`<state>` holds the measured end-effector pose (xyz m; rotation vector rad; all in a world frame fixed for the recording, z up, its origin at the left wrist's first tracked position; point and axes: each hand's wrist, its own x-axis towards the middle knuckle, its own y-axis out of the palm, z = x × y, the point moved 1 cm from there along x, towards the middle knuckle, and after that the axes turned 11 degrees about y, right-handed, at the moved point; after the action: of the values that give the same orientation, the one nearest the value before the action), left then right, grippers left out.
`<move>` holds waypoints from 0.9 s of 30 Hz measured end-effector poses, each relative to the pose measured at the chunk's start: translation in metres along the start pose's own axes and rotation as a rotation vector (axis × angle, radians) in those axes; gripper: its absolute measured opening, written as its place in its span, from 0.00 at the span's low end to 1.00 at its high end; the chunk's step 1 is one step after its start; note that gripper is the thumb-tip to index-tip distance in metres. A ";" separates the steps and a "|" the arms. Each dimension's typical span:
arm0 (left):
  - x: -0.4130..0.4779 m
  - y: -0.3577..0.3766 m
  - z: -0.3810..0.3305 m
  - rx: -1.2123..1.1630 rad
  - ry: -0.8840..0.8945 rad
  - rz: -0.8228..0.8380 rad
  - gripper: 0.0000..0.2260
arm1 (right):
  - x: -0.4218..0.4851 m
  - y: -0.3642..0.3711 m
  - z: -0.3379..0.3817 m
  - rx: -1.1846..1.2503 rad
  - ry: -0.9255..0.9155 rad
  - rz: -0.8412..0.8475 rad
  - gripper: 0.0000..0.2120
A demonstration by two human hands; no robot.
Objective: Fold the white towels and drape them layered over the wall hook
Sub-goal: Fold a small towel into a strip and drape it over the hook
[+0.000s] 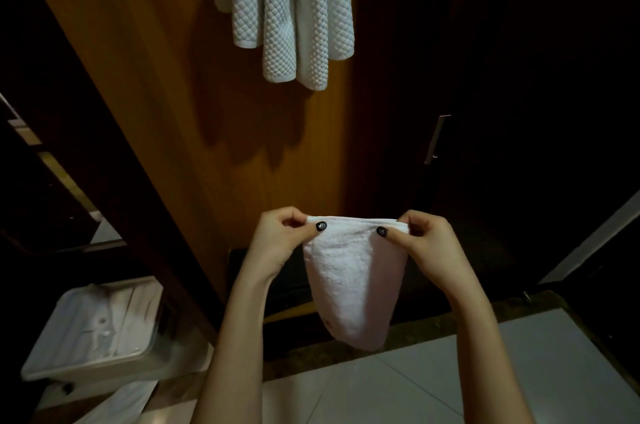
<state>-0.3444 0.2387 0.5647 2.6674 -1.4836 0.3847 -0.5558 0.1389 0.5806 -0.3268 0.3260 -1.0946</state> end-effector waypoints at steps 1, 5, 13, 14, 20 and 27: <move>-0.001 -0.001 0.001 0.013 -0.004 -0.009 0.11 | -0.001 0.001 0.001 0.009 -0.007 0.004 0.11; -0.003 -0.005 0.000 -0.013 -0.005 -0.012 0.06 | -0.008 0.001 0.005 -0.039 -0.040 0.001 0.11; -0.006 -0.002 -0.003 -0.247 -0.038 -0.173 0.06 | -0.017 0.008 0.015 -0.105 -0.152 -0.157 0.13; -0.007 -0.002 -0.004 -0.244 -0.021 -0.184 0.07 | -0.018 0.009 0.016 -0.097 -0.158 -0.167 0.14; -0.009 -0.001 -0.017 -0.189 0.132 -0.238 0.18 | -0.021 0.014 0.021 0.032 -0.158 -0.222 0.15; -0.012 -0.004 -0.027 -0.329 0.127 -0.238 0.18 | -0.023 0.009 0.029 0.111 -0.205 -0.143 0.12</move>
<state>-0.3523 0.2550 0.5885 2.4655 -1.0718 0.2613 -0.5460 0.1664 0.6049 -0.3649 0.0597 -1.2035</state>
